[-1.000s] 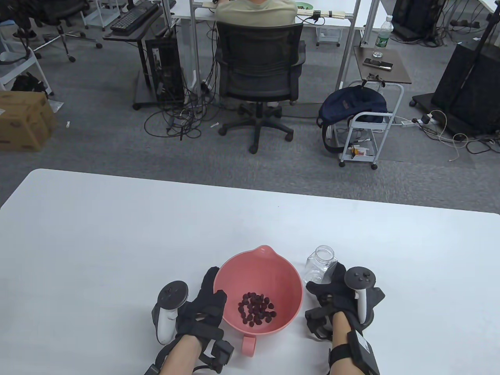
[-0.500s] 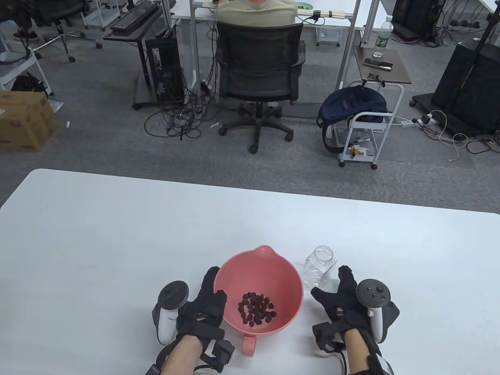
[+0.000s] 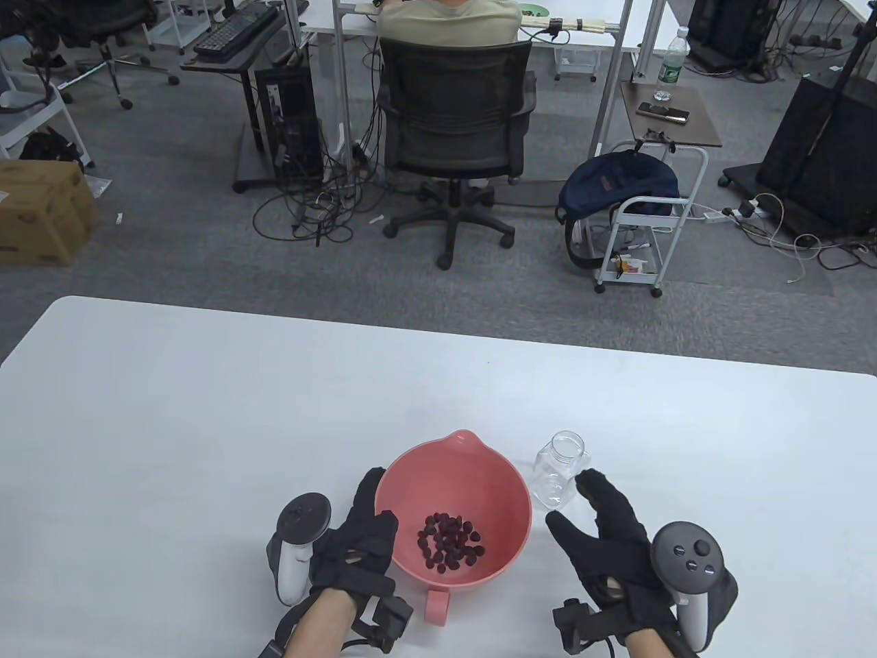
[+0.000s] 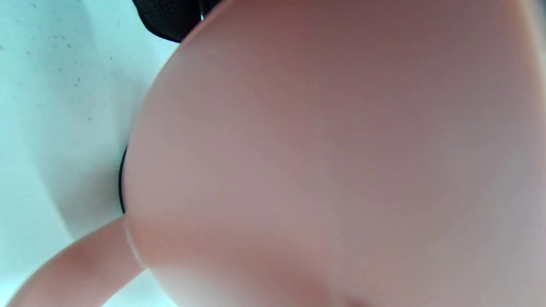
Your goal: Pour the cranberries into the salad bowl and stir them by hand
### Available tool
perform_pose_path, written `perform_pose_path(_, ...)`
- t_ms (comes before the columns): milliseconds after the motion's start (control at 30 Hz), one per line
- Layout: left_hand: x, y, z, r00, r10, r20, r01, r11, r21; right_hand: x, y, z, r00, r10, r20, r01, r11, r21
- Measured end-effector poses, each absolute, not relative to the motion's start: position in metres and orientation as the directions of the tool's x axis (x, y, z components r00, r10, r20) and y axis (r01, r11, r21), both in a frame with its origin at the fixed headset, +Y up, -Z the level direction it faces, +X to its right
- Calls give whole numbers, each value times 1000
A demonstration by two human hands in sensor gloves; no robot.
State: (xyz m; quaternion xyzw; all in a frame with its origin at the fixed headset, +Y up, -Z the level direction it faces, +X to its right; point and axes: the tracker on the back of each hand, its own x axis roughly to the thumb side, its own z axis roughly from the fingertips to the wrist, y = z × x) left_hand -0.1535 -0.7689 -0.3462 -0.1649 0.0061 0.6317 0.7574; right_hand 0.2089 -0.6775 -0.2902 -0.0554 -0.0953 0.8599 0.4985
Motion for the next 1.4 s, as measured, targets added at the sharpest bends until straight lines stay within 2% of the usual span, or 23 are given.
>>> perform_pose_path(233,-154,-769,-346,203,955,-216,-958,149,-244,161,-660,-292,-661,730,175,-749,-655,-96)
perform_pose_path(467,-154,-769,-346,204,955,-217,-958,149,-245,121,-662,-309,-745,622,242,-638,-770,14)
perform_pose_path(667,-154,-768,-346,201,955,-217,-958,146,-245,91,-668,-330,-794,558,242,-529,-830,179)
perform_pose_path(900,-154,-769,-346,204,956,-213,-959,151,-240,67,-686,-348,-837,504,213,-437,-849,296)
perform_pose_path(1033,-154,-769,-346,204,955,-213,-959,151,-242,61,-691,-353,-882,428,196,-355,-878,322)
perform_pose_path(1400,-154,-769,-345,208,955,-212,-958,156,-239,40,-683,-352,-870,431,242,-335,-874,353)
